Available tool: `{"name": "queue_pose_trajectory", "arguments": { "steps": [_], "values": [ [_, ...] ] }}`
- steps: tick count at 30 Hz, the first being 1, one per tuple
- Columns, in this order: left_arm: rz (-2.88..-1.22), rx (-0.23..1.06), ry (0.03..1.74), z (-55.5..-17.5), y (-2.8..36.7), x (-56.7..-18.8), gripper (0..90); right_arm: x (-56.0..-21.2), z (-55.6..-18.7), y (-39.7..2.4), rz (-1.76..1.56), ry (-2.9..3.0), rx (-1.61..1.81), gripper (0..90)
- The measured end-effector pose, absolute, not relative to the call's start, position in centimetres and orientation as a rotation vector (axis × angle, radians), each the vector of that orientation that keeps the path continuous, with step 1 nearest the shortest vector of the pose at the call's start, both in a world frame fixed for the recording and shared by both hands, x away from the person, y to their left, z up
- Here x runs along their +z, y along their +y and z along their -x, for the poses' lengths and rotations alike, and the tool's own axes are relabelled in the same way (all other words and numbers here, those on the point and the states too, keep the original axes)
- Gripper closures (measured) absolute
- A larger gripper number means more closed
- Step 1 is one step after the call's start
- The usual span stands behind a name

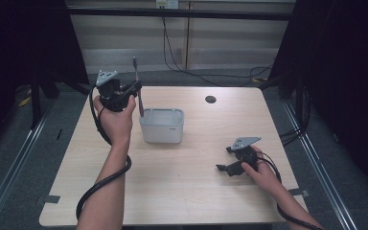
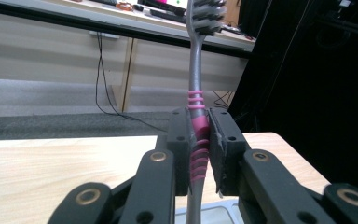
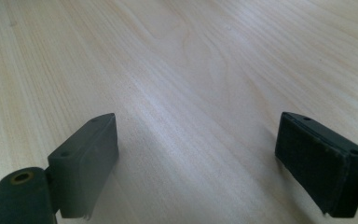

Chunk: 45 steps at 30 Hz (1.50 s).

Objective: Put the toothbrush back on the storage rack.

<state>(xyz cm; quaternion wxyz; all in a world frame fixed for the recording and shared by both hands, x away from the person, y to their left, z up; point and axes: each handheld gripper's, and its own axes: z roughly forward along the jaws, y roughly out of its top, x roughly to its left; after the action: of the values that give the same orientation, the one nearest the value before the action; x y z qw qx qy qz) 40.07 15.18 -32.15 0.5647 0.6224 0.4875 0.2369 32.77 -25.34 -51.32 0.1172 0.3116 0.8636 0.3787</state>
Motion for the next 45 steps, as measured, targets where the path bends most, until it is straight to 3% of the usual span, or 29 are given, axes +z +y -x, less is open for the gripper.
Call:
{"name": "queue_pose_trajectory", "arguments": {
  "steps": [45],
  "values": [
    [-1.456,0.616,1.116,-40.9,14.4,-34.8,79.5,-51.3,-32.8,-25.4,-0.915,2.531,1.107,13.0]
  ]
}}
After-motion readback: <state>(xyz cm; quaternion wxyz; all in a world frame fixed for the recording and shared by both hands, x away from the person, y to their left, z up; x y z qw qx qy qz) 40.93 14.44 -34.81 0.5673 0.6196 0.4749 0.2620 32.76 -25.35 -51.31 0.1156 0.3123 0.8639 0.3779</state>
